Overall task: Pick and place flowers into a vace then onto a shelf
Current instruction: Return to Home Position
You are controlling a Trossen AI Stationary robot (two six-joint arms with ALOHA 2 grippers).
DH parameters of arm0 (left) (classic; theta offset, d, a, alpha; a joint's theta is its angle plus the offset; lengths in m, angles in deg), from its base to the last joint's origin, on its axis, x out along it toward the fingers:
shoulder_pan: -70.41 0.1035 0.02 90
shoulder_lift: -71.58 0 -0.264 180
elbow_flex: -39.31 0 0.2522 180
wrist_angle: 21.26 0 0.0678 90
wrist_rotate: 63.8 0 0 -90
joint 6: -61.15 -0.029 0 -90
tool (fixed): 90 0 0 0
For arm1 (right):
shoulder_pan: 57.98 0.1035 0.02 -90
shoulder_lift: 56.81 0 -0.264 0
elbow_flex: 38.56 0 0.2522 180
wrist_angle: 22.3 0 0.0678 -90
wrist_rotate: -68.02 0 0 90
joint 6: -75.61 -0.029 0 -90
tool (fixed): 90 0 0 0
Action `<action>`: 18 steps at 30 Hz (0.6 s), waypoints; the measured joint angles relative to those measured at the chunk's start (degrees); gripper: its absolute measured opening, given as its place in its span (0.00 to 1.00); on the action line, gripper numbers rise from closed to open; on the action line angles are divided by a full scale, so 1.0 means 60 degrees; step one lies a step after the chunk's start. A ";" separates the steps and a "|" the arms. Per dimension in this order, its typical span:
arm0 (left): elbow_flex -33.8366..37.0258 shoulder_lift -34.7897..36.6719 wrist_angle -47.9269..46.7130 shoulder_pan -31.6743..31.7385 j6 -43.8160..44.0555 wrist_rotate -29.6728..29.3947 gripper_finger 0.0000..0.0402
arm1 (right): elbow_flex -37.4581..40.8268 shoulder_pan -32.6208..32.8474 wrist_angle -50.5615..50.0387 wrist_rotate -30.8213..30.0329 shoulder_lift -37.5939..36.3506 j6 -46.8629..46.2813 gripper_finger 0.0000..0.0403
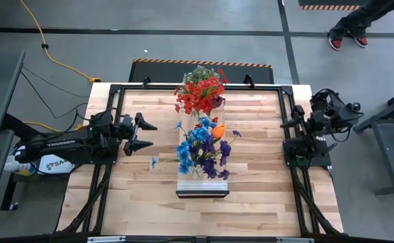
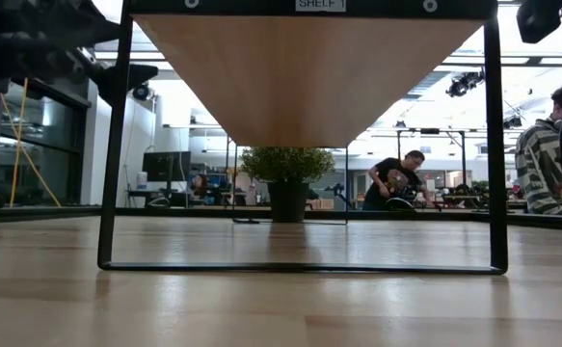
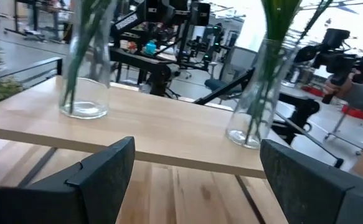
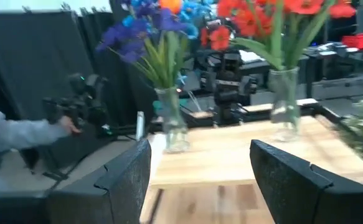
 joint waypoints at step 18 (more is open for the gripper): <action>0.0348 -0.0072 0.0080 -0.0004 0.0104 0.0840 0.94 | 0.2579 -0.0594 0.4149 0.2218 -0.0007 0.1567 0.65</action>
